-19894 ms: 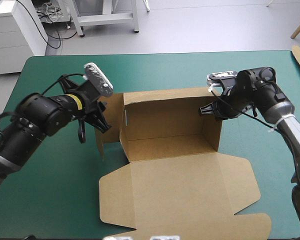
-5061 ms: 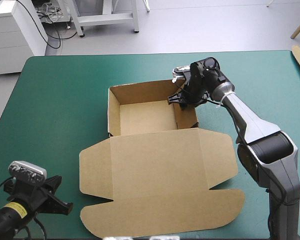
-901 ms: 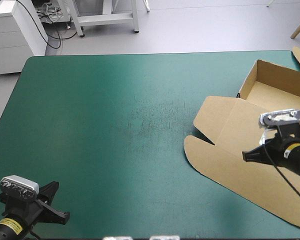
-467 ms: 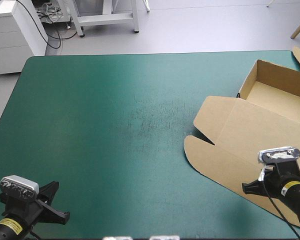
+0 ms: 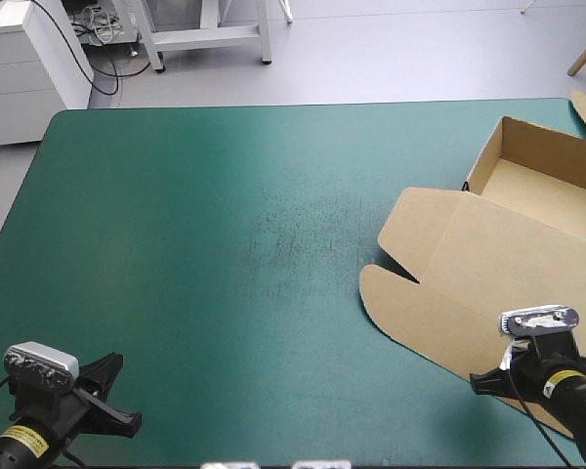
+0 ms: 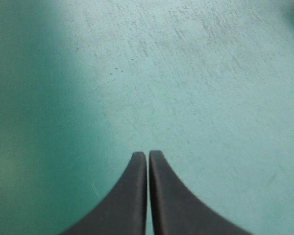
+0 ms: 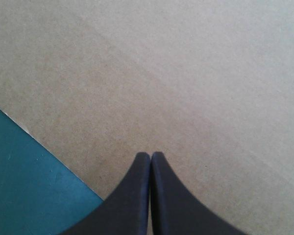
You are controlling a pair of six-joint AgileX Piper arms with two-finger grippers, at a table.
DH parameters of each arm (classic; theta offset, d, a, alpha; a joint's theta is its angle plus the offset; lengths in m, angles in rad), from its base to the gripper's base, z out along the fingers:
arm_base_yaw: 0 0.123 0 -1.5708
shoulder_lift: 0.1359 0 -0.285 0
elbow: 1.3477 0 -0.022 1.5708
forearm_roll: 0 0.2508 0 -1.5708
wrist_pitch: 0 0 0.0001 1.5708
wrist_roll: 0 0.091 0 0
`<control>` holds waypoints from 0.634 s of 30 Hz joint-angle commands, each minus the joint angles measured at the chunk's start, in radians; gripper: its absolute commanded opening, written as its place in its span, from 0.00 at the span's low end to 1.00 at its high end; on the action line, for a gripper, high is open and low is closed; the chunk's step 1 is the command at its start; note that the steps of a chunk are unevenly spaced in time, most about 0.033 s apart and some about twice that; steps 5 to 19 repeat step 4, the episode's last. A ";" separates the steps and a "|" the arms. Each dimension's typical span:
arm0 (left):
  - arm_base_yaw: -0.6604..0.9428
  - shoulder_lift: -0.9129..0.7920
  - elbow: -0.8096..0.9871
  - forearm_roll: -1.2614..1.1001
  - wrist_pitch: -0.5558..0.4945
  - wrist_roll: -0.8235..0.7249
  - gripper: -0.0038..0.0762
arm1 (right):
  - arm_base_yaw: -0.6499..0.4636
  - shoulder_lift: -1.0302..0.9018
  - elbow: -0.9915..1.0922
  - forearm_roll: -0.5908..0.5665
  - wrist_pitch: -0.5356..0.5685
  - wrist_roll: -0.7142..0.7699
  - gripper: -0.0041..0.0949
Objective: Fold the box
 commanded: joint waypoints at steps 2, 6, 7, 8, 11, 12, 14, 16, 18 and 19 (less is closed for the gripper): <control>0.000 0.012 -0.024 -0.018 -0.075 -0.008 0.04 | -0.001 -0.001 -0.022 -0.003 -0.058 0.000 0.03; 0.000 0.012 -0.024 -0.022 -0.075 -0.008 0.04 | -0.001 -0.001 -0.022 -0.001 -0.058 0.000 0.03; 0.000 0.012 -0.024 -0.022 -0.075 -0.008 0.04 | -0.001 -0.001 -0.022 -0.001 -0.058 0.000 0.03; 0.000 0.012 -0.024 -0.022 -0.075 -0.008 0.04 | -0.001 -0.001 -0.022 -0.001 -0.058 0.000 0.03; 0.000 0.012 -0.024 -0.022 -0.075 -0.008 0.04 | -0.001 -0.001 -0.022 -0.001 -0.058 0.000 0.03; 0.000 0.012 -0.024 -0.022 -0.075 -0.008 0.04 | -0.001 -0.001 -0.022 -0.001 -0.058 0.000 0.03; 0.000 0.012 -0.024 -0.022 -0.075 -0.008 0.04 | -0.001 -0.001 -0.022 -0.001 -0.058 0.000 0.03; 0.000 0.012 -0.024 -0.022 -0.075 -0.008 0.04 | -0.001 -0.001 -0.022 -0.001 -0.058 0.000 0.03; 0.000 0.012 -0.024 -0.022 -0.075 -0.008 0.04 | -0.001 -0.001 -0.022 -0.001 -0.058 0.000 0.03; 0.000 0.012 -0.024 -0.022 -0.075 -0.008 0.04 | -0.001 -0.001 -0.022 -0.001 -0.058 0.000 0.03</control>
